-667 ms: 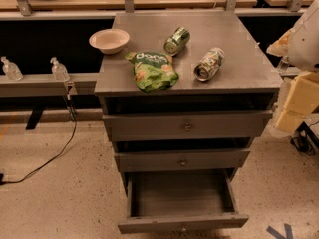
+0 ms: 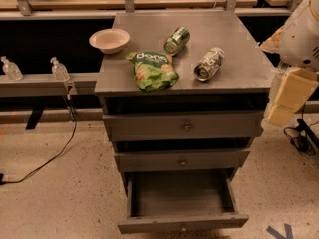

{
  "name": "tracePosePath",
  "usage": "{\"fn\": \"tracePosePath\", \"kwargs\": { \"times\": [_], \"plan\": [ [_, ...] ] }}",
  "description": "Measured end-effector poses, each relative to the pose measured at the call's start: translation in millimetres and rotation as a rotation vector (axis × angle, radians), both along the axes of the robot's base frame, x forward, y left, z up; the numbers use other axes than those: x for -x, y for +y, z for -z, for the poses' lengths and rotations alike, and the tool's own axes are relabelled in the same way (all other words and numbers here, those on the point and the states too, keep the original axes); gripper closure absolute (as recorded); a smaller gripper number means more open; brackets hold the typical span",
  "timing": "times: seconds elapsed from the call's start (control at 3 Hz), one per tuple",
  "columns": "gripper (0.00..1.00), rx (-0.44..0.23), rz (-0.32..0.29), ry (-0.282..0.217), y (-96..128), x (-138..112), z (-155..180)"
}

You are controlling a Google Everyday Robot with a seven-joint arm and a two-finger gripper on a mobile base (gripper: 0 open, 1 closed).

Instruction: Place green rice chip bag into bottom drawer

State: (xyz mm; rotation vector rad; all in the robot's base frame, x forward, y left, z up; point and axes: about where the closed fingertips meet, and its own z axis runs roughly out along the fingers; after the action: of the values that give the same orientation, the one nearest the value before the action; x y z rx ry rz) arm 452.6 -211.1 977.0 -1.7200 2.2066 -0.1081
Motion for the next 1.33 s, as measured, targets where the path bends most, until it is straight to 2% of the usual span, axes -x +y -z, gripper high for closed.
{"fn": "tracePosePath", "kwargs": {
  "times": [0.33, 0.67, 1.0, 1.33],
  "plan": [
    [0.0, 0.012, -0.054, -0.025, 17, -38, 17],
    [0.0, 0.009, -0.185, -0.072, 47, -88, 45],
    [0.0, 0.014, -0.215, -0.08, 49, -93, 49],
    [0.0, 0.014, -0.213, -0.079, 49, -92, 48]
  ]
}}
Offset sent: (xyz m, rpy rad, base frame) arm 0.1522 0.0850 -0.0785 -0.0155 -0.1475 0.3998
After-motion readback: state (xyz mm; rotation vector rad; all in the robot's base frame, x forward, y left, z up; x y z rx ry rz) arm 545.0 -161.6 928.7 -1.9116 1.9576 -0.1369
